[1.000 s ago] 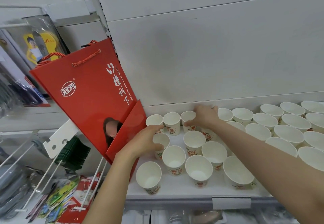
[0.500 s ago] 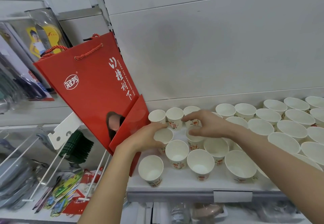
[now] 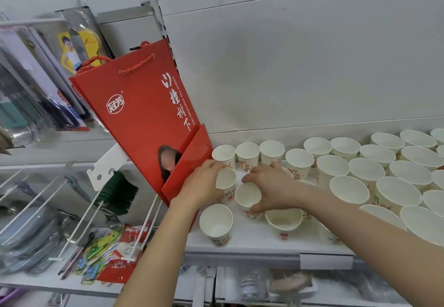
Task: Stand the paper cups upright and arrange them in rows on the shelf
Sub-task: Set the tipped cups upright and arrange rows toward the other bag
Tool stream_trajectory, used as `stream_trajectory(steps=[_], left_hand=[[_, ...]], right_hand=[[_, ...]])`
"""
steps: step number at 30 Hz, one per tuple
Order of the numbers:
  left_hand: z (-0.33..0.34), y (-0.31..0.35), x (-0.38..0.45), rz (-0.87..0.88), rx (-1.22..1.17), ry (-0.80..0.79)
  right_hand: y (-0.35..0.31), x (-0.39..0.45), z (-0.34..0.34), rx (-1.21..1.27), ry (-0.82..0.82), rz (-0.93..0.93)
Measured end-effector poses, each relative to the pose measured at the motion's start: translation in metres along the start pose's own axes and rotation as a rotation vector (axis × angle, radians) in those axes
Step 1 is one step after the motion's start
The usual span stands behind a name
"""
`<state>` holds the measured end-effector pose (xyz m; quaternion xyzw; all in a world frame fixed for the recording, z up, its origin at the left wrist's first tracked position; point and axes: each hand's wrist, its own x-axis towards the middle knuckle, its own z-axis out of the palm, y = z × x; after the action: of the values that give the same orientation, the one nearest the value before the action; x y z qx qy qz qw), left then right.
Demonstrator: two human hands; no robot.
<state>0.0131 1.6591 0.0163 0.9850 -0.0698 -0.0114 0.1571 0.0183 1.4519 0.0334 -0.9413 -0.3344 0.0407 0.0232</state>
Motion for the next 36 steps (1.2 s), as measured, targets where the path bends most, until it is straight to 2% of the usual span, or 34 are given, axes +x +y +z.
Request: stream_trajectory(steps=[4,7,15,18,21,23,25,27,29,36], left_hand=[[0.002,0.006,0.001,-0.047,0.015,0.105],[0.000,0.010,0.004,-0.073,0.066,0.124],[0.004,0.008,0.007,-0.079,0.081,0.126],[0.002,0.007,-0.002,-0.074,0.006,0.123],[-0.009,0.006,-0.027,-0.029,-0.165,0.195],[-0.017,0.004,-0.052,-0.024,-0.276,0.166],[-0.023,-0.001,-0.078,-0.051,-0.351,0.048],[-0.024,-0.003,-0.097,-0.063,-0.374,-0.088],[-0.019,-0.003,-0.103,-0.058,-0.362,-0.138],[0.006,0.006,-0.092,-0.109,-0.342,-0.007]], right_hand=[[0.002,0.014,0.003,-0.003,0.112,0.146],[0.005,0.026,0.006,-0.026,0.162,0.181],[0.010,0.044,0.010,0.008,0.158,0.243],[0.011,0.037,0.009,0.077,0.168,0.258],[0.030,0.014,-0.003,0.146,0.228,0.303],[0.049,-0.004,-0.011,0.143,0.209,0.333],[0.063,-0.020,-0.015,0.130,0.137,0.332],[0.067,-0.025,-0.014,0.094,0.054,0.312],[0.067,-0.023,-0.010,0.055,0.017,0.295],[0.062,-0.008,-0.004,-0.047,0.057,0.267]])
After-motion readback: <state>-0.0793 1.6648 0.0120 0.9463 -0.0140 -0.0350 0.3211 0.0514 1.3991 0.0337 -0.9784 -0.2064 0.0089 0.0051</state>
